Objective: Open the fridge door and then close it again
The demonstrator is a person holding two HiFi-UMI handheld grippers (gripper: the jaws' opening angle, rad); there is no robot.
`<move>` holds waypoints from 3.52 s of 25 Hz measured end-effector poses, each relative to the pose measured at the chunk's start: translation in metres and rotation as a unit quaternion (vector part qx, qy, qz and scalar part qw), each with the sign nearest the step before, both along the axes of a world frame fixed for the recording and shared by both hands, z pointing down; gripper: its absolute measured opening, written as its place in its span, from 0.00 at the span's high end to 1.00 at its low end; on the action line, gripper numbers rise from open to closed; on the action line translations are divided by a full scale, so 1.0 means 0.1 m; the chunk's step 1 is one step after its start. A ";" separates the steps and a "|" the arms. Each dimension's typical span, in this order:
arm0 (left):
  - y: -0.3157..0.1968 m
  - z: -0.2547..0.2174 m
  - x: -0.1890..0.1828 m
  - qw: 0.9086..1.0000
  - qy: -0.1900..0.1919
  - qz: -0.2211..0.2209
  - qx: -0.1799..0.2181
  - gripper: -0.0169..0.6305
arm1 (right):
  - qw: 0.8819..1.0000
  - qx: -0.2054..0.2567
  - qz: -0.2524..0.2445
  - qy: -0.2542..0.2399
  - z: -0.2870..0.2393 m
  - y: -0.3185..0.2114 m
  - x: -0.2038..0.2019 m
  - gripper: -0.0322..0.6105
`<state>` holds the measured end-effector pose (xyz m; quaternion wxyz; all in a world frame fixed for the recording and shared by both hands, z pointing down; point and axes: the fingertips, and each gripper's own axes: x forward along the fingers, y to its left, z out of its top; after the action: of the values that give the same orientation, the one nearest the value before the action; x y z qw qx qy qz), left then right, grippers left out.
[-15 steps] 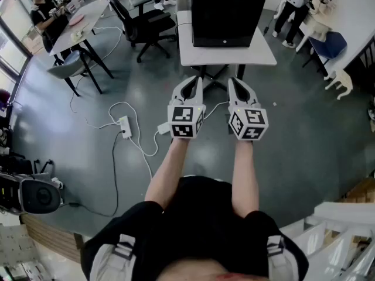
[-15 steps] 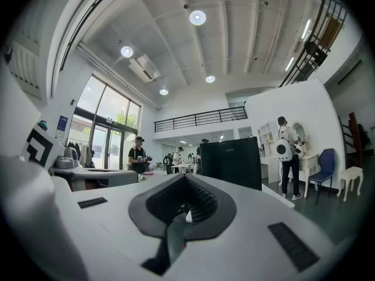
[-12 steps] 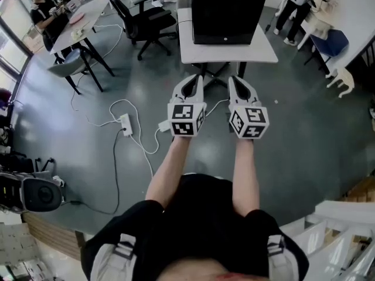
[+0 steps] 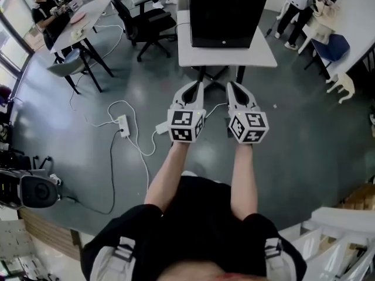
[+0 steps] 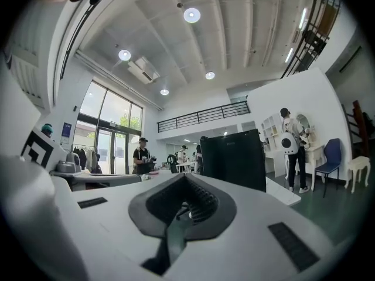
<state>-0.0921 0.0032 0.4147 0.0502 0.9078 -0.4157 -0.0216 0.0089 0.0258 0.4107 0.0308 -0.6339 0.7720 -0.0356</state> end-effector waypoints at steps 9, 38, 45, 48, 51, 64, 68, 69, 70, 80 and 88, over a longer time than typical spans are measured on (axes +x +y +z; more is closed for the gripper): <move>-0.23 0.20 -0.22 0.999 0.008 -0.035 -0.020 0.97 | 0.999 -0.020 -0.049 0.009 0.20 -0.26 -0.21 0.96; -3.85 0.32 0.60 0.999 0.030 0.008 -0.028 0.97 | 0.998 -0.033 -0.025 0.050 0.22 -3.70 0.58 0.96; -4.35 0.27 0.58 0.999 0.037 -0.012 -0.018 0.97 | 0.987 -0.015 -0.043 0.152 -0.15 -4.25 0.67 0.96; -4.53 0.18 0.61 1.000 0.028 -0.006 -0.001 0.97 | 0.973 0.008 -0.058 0.225 -0.47 -4.48 0.63 0.96; -4.66 0.14 0.72 1.000 0.009 0.016 0.012 0.97 | 0.948 0.016 -0.083 0.306 -0.72 -4.65 0.56 0.95; -5.09 0.19 0.95 0.996 -0.028 0.080 0.009 0.69 | 0.827 -0.023 -0.116 0.549 -0.98 -5.13 0.52 0.75; -5.15 0.13 0.97 0.996 -0.002 0.084 0.014 0.68 | 0.790 -0.025 -0.121 0.600 -0.92 -5.17 0.48 0.75; -5.16 0.12 0.98 0.996 0.001 0.086 0.016 0.68 | 0.785 -0.024 -0.122 0.607 -0.91 -5.17 0.48 0.76; -5.17 0.11 0.99 0.996 0.002 0.089 0.018 0.67 | 0.782 -0.023 -0.123 0.611 -0.90 -5.17 0.48 0.77; -5.14 0.10 1.01 0.996 0.023 0.078 0.037 0.67 | 0.765 -0.009 -0.104 0.636 -0.87 -5.13 0.46 0.82; -5.17 0.11 0.98 0.997 0.026 0.065 0.030 0.67 | 0.753 -0.015 -0.103 0.649 -0.86 -5.15 0.46 0.82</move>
<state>0.0057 -0.5133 0.4254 0.0348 0.9332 -0.3536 -0.0539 0.0546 -0.4893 0.3243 -0.4911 -0.4215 0.6664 0.3702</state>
